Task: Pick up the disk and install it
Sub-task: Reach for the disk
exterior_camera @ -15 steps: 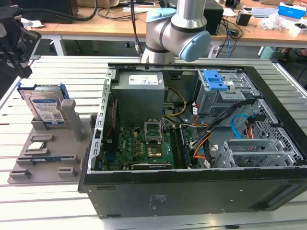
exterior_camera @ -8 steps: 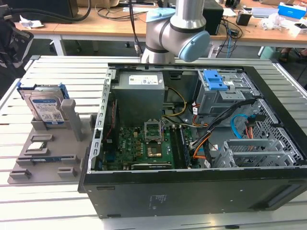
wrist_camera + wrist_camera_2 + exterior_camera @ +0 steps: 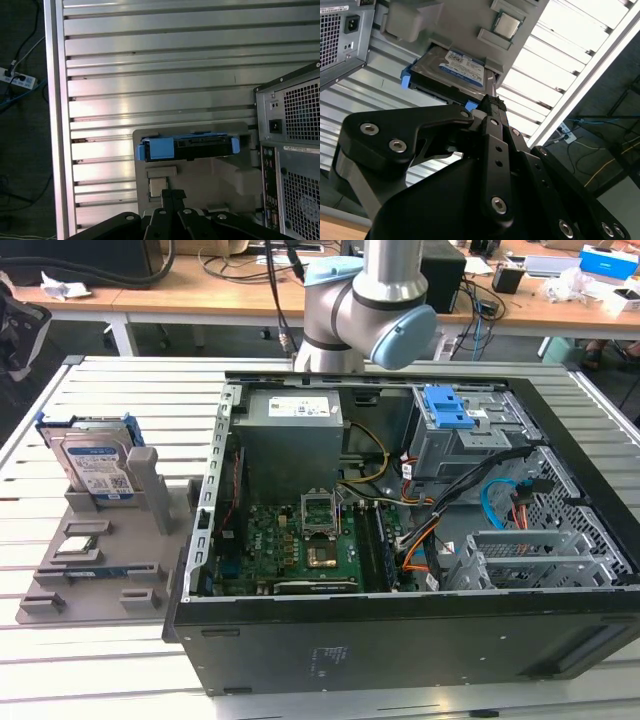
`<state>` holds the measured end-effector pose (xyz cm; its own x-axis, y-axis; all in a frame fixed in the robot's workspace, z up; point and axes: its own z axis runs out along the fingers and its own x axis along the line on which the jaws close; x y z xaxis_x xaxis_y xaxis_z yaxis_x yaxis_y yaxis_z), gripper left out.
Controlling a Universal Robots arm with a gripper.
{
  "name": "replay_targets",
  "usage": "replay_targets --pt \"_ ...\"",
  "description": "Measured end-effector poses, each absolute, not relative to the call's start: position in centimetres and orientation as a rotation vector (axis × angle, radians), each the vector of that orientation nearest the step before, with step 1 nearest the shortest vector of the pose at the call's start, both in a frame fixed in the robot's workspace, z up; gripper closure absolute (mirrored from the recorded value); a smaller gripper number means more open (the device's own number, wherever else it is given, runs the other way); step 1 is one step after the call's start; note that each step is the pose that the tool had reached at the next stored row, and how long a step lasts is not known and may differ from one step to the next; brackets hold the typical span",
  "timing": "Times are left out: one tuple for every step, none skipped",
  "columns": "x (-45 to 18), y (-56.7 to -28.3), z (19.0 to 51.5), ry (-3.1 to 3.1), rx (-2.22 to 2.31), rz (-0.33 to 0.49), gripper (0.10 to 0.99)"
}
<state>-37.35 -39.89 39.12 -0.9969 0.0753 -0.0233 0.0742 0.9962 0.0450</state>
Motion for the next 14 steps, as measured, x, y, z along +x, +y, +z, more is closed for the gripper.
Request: replay_targets --pt "-37.5 -39.9 39.1 3.114 0.117 0.069 0.980" --pt "-37.7 -39.9 39.1 3.114 0.117 0.069 0.980" --pt "-37.9 -39.9 39.1 3.114 0.117 0.069 0.980" --pt "-38.0 -39.9 39.1 3.114 0.117 0.069 0.980" --pt "-38.2 -39.9 39.1 3.114 0.117 0.069 0.980" --pt "-38.5 -39.9 39.1 3.114 0.117 0.069 0.980" --pt "-38.7 -39.9 39.1 3.114 0.117 0.069 0.980" --pt "-39.0 -39.9 39.1 3.114 0.117 0.069 0.980" --pt "-39.1 -39.9 39.1 3.114 0.117 0.069 0.980" --pt "-39.2 -39.9 39.1 3.114 0.117 0.069 0.980" --pt "-39.2 -39.9 39.1 3.114 0.117 0.069 0.980" --pt "-39.2 -39.9 39.1 3.114 0.116 0.069 0.980" --pt "-39.2 -39.9 39.1 3.114 0.116 0.069 0.980" --pt "-39.2 -39.9 39.1 3.114 0.117 0.069 0.980"
